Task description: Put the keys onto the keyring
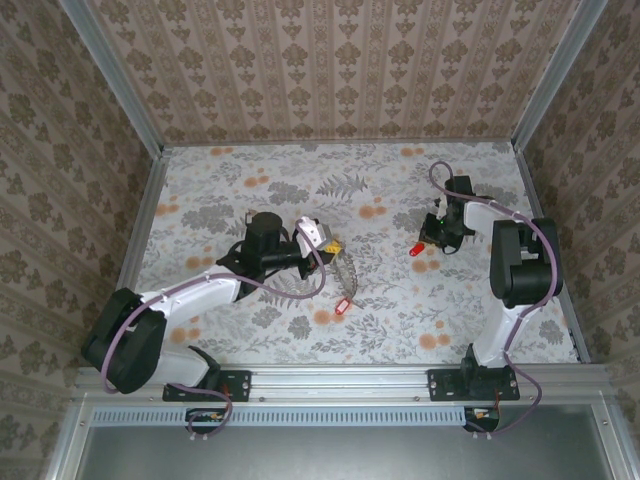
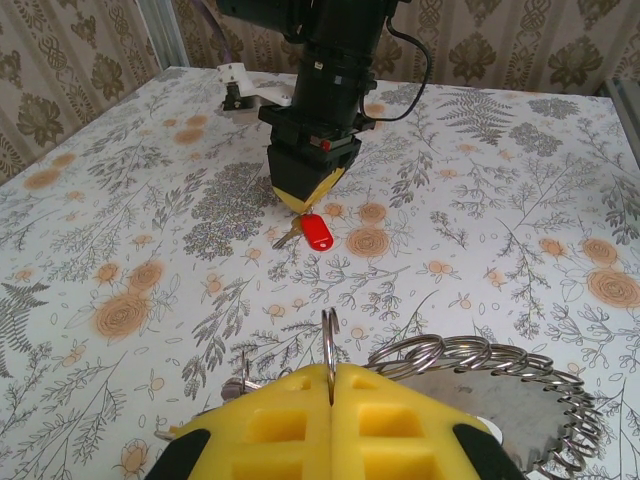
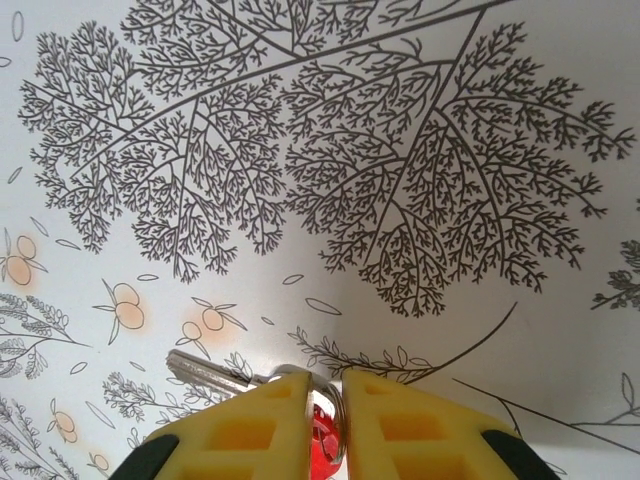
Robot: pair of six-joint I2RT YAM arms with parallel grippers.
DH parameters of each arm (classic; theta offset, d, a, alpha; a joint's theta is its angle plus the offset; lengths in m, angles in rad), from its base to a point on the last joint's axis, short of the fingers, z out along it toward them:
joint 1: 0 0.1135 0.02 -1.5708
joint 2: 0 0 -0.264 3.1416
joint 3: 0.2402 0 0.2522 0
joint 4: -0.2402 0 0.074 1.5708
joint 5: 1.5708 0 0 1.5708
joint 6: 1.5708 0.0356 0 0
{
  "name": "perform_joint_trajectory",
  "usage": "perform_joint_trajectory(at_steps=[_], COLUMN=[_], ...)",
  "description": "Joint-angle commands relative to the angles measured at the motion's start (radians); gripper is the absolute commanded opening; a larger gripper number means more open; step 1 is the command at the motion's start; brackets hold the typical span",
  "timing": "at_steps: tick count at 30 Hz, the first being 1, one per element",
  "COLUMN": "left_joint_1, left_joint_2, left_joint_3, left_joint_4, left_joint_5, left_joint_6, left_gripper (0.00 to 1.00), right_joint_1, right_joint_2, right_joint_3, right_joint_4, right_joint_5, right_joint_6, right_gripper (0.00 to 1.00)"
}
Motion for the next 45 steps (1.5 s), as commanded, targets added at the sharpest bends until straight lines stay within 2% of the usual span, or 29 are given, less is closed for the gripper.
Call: perform_joint_trajectory(at_steps=[1, 19, 25, 41, 45], left_joint_1=[-0.007, -0.012, -0.013, -0.013, -0.012], left_joint_2=[-0.014, -0.015, -0.013, -0.016, -0.015], left_joint_3=[0.043, 0.046, 0.048, 0.047, 0.047], left_joint_4=[0.017, 0.006, 0.008, 0.010, 0.010], left_joint_5=[0.010, 0.004, 0.005, 0.005, 0.005], left_joint_6=[0.002, 0.012, 0.012, 0.010, 0.011], left_gripper=[0.00, 0.00, 0.00, 0.00, 0.00], right_joint_1=[-0.003, -0.003, -0.003, -0.003, -0.003], right_joint_2=[-0.033, -0.021, -0.012, -0.010, -0.009], right_joint_3=[-0.009, -0.017, -0.009, -0.014, -0.013], right_joint_4=[0.000, 0.000, -0.010, -0.003, 0.000], right_joint_5=[0.013, 0.009, 0.005, 0.001, -0.002], right_joint_6=[-0.004, -0.008, -0.011, -0.010, -0.010], right_gripper=[0.17, 0.13, 0.16, 0.11, 0.12])
